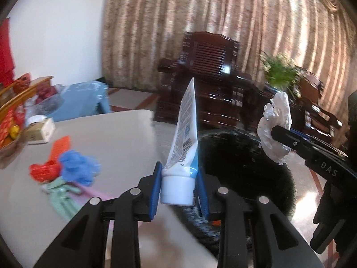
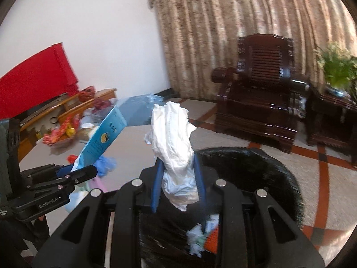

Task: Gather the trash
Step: 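Carry the tube with the left tool while the right tool carries the bag, releasing both into the bin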

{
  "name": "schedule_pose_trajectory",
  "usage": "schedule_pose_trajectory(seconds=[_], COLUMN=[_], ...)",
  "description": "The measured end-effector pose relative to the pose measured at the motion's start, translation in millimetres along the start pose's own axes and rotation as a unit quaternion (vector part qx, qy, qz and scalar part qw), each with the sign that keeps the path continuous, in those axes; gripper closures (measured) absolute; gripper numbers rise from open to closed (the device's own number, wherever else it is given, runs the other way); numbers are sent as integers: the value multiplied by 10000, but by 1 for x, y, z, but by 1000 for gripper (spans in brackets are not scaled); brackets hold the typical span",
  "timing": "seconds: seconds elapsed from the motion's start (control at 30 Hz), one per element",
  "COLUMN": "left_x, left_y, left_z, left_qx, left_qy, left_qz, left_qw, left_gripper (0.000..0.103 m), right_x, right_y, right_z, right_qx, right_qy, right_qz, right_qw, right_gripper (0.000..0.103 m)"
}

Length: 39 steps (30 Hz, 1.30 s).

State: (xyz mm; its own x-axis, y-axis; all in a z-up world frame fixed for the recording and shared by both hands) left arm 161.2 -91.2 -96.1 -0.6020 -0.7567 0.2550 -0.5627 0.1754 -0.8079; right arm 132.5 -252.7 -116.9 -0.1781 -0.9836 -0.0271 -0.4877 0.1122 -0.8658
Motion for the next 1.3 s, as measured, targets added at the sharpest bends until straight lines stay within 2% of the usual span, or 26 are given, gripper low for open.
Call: schedule_pose_trajectory(seconds=[0.27,0.57,0.7,0.77,0.87,0.9,0.93,1.03,1.17,1.3], left_x=[44,60,62,62,58,56,54,46,31,9], left_y=[1,9,14,15,17,17,17,15,10,10], left_z=[56,106,117,118,114,112,109,99,73,38], left_qx=[-335,-696,-844,-868,-854,-862,-850,-774,-578,-359], left_qy=[484,677,725,764,739,726,710,602,373,66], left_qz=[298,324,320,322,360,339,301,248,256,242], left_qw=[9978,9948,9933,9928,9930,9931,9934,9949,9973,9990], left_gripper=[73,73,72,58,52,51,47,36,27,25], right_x=[47,74,76,77,79,79,78,73,60,30], right_y=[24,48,57,61,63,63,62,56,47,37], right_z=[12,35,41,44,43,42,39,34,29,23], right_qx=[-220,-536,-667,-731,-751,-734,-662,-571,-513,-389], right_qy=[481,693,787,878,992,1026,1078,1002,789,402], right_qz=[171,290,299,296,308,312,328,383,472,465], right_qw=[9985,9957,9942,9930,9917,9915,9914,9926,9944,9974], right_gripper=[77,76,71,61,39,22,12,6,6,6])
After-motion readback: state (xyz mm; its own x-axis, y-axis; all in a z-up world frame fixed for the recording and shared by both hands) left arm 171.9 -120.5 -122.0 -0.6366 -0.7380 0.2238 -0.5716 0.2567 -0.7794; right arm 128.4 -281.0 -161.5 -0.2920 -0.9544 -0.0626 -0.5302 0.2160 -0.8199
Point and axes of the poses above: each gripper's, at about its wrist camera, not at the fingertips, and z roughly the way its jaws point, x to its right, y to its underside, the point moved 2 cm from there along z, roughly the way its jaws point, and after that the axes turned 15 degrees about y, right-handed, at the moved point
